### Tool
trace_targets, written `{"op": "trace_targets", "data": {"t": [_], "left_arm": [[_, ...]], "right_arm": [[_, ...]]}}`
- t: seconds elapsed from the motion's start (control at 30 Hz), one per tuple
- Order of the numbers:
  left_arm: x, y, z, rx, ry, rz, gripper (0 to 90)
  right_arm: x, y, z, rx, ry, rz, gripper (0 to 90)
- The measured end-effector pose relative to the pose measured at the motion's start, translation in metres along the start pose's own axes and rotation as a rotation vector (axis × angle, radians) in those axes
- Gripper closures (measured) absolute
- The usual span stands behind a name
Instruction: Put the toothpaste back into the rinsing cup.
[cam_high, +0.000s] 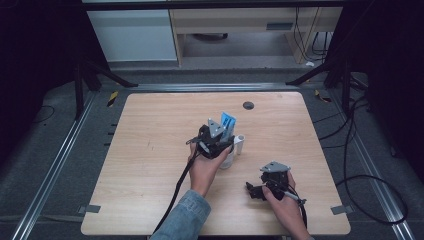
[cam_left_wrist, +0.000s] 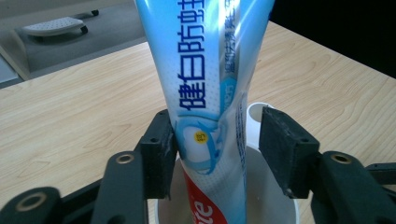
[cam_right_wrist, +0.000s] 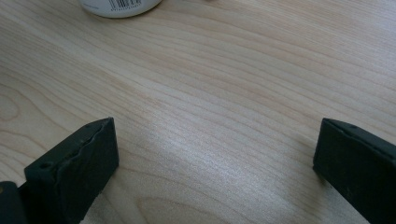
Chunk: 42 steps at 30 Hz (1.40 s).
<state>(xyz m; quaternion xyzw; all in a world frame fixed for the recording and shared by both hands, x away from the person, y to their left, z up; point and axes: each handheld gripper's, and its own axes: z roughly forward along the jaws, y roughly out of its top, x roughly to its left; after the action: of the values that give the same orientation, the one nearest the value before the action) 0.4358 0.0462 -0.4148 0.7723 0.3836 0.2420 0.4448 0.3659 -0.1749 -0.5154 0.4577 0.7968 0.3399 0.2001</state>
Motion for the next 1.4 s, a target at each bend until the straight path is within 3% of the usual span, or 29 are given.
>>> {"op": "trace_targets", "data": {"t": [0.27,0.5,1.4], "left_arm": [[0.0009,-0.0022,0.0009,0.022,-0.007,0.004,37.1],[0.0005,-0.0018,0.0011,0.027,0.006,-0.006,20.7],[-0.0065,-0.0010,-0.0037,0.053,-0.016,0.022,7.9]], "right_arm": [[0.0000,0.0000,0.0000,0.000,0.000,0.000,0.4],[0.0000,0.0000,0.0000,0.000,0.000,0.000,0.3],[0.0000,0.0000,0.0000,0.000,0.000,0.000,0.4]]}}
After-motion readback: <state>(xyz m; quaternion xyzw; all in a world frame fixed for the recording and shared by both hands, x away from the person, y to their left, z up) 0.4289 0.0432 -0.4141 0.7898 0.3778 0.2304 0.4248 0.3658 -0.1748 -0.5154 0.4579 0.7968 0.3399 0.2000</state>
